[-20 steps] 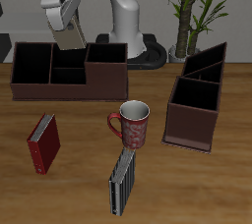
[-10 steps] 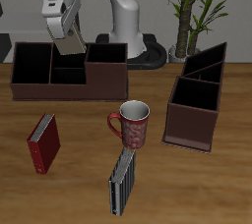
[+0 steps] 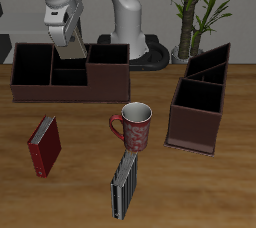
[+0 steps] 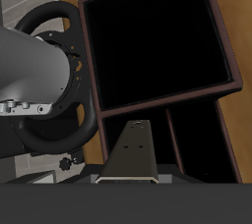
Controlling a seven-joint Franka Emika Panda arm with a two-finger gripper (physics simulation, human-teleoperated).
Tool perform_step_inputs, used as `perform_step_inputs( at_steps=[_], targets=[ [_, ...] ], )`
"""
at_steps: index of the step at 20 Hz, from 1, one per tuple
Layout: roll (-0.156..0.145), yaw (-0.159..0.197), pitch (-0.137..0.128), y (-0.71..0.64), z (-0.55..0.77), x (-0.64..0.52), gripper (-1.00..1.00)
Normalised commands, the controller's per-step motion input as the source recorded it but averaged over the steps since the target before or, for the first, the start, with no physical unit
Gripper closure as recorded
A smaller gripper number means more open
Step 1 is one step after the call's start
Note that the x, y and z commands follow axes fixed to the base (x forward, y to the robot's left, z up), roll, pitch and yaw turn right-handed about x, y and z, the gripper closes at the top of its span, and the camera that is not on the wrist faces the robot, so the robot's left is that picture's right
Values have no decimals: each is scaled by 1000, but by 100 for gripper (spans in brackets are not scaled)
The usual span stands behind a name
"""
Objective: Place the yellow book into the back desk caddy's back compartment
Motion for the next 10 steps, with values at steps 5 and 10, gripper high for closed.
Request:
perform_step_inputs(
  at_steps=[5,10],
  targets=[
    [-21,-22,52,13,-104,47,100],
    [-11,-21,41,56,-147,57,-100]
  ],
)
